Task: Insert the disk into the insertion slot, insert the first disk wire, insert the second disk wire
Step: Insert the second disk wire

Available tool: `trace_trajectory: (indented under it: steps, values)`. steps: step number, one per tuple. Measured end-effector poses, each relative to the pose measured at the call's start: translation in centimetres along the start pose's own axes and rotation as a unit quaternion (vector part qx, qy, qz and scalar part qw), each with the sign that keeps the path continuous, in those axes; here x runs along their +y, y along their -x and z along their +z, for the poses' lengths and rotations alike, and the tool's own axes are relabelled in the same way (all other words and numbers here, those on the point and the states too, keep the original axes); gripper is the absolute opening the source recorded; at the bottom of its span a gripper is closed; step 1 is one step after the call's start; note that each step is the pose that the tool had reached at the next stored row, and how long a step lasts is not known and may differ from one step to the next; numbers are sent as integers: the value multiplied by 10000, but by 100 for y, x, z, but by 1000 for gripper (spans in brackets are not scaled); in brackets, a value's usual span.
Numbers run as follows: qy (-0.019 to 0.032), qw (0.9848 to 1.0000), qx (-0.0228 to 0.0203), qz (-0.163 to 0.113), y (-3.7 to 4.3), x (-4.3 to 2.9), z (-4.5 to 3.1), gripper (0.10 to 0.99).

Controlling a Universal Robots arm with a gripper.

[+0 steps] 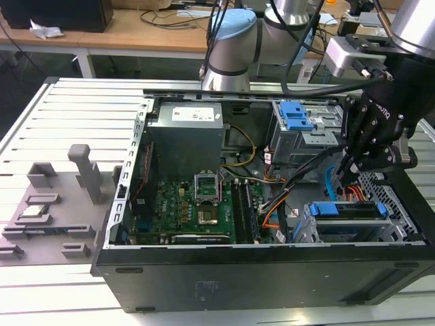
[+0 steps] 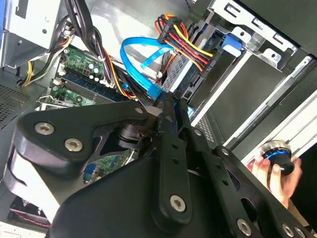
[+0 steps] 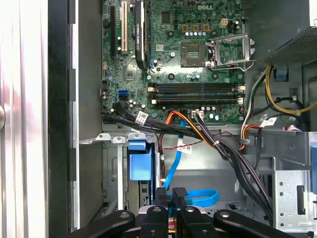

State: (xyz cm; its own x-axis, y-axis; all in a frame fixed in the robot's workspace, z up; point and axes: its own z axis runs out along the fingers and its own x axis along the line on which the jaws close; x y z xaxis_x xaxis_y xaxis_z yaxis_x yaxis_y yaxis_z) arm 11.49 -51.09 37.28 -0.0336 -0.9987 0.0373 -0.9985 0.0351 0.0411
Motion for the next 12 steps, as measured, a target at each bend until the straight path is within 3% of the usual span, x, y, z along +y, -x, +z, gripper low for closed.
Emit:
trace_trajectory:
  steps: [8, 12]
  values:
    - [0, 10000, -1, 1, -145, -5, 14, 161]
    - [0, 10000, 0, -1, -169, -18, 75, 161]
